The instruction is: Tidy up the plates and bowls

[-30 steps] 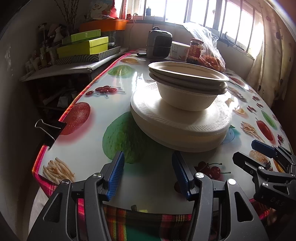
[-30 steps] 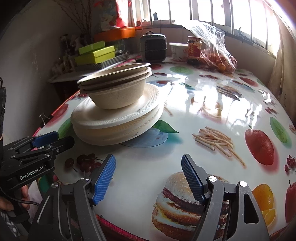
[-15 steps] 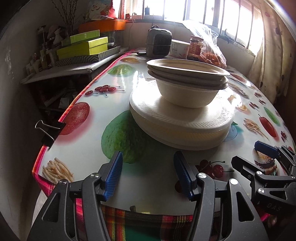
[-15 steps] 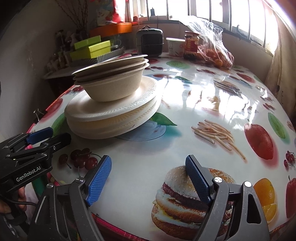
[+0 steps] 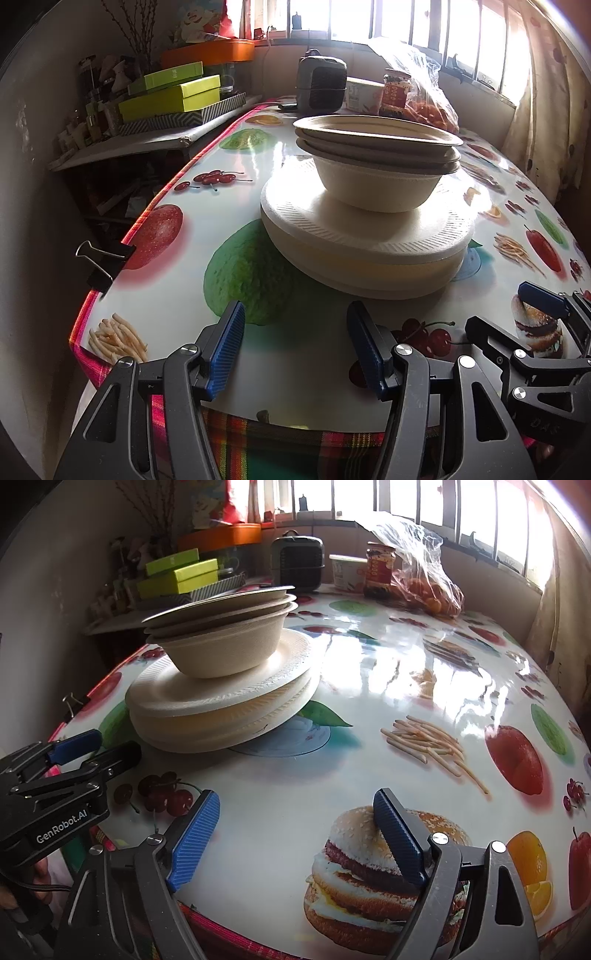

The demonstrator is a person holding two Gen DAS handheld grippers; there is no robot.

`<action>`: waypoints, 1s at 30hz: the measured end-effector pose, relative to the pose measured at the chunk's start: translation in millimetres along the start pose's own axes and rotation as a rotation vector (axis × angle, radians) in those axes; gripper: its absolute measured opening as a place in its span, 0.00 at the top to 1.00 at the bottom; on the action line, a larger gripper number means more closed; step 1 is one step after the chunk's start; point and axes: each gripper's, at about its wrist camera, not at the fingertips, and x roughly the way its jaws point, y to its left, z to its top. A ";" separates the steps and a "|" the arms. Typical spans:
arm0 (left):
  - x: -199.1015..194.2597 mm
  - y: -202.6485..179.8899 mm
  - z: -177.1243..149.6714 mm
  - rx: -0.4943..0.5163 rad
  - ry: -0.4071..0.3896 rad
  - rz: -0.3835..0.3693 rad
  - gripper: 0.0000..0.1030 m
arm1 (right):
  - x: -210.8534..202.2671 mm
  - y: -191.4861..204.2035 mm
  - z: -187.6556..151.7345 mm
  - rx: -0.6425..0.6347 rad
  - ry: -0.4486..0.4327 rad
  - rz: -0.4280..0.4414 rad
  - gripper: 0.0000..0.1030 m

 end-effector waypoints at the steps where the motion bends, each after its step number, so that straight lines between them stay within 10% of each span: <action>1: 0.0 -0.1 -0.2 -0.001 -0.002 0.001 0.43 | 0.1 0.2 0.1 -0.001 0.000 0.001 0.16; 30: -1.2 -1.1 0.0 -0.002 -0.008 0.006 0.43 | -0.3 -2.0 -0.3 -0.002 0.000 -0.001 0.15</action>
